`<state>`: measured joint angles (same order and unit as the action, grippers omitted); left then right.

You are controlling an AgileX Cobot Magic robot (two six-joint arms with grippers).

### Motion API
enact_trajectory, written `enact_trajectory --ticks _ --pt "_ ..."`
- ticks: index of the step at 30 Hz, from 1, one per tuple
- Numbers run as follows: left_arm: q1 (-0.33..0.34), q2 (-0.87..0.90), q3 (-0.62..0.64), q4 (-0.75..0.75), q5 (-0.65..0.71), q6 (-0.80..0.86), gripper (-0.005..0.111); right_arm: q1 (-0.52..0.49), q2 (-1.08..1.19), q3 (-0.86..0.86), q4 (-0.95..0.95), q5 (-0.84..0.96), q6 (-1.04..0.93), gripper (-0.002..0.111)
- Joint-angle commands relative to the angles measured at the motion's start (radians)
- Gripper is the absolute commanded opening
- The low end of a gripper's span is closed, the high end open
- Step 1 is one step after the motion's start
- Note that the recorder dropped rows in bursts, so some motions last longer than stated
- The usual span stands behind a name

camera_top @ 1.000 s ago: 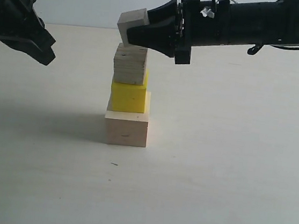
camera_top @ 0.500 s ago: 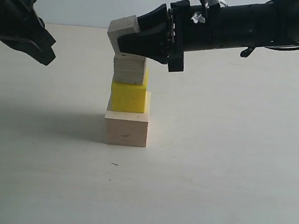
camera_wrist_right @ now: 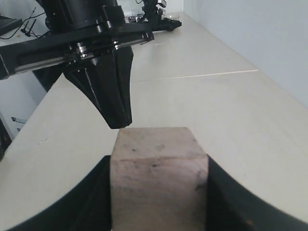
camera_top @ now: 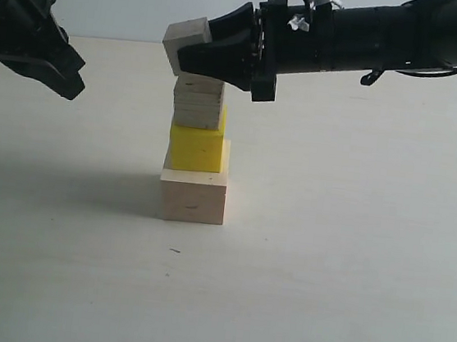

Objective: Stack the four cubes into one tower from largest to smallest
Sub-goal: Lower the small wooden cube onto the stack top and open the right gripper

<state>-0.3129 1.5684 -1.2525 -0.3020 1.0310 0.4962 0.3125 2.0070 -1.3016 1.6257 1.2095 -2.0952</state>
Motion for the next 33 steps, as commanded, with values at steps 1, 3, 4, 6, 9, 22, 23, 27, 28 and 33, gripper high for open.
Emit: enact_trajectory --ticks 1,3,4,6,9,22,23,27,28,33 --pt "-0.002 -0.009 0.003 -0.004 -0.009 0.001 0.000 0.001 0.008 -0.011 -0.008 0.012 -0.014 0.000" --pt "-0.002 -0.009 0.003 -0.004 -0.009 0.001 0.000 0.001 0.008 -0.011 -0.032 0.012 -0.014 0.000" --pt "-0.002 -0.009 0.003 -0.004 -0.009 0.001 0.000 0.001 0.008 -0.011 -0.039 0.009 -0.014 0.000" --pt "-0.002 -0.009 0.003 -0.004 -0.009 0.001 0.000 0.001 0.008 -0.011 -0.050 0.007 -0.014 0.000" --pt "-0.002 -0.009 0.003 -0.004 -0.009 0.001 0.000 0.001 0.008 -0.011 -0.050 -0.014 -0.014 0.000" --pt "-0.002 -0.009 0.003 -0.004 -0.009 0.001 0.000 0.001 0.008 -0.011 -0.087 -0.056 -0.008 0.000" --pt "-0.002 -0.009 0.003 -0.004 -0.009 0.001 0.000 0.001 0.008 -0.011 -0.110 -0.056 -0.006 0.002" --pt "-0.002 -0.009 0.003 -0.004 -0.009 0.001 0.000 0.001 0.008 -0.011 -0.127 -0.054 0.017 0.016" --pt "-0.002 -0.009 0.003 -0.004 -0.009 0.001 0.000 0.001 0.008 -0.011 -0.127 -0.054 0.020 0.020" --pt "-0.002 -0.009 0.003 -0.004 -0.009 0.001 0.000 0.001 0.008 -0.011 -0.127 -0.054 0.020 0.045"
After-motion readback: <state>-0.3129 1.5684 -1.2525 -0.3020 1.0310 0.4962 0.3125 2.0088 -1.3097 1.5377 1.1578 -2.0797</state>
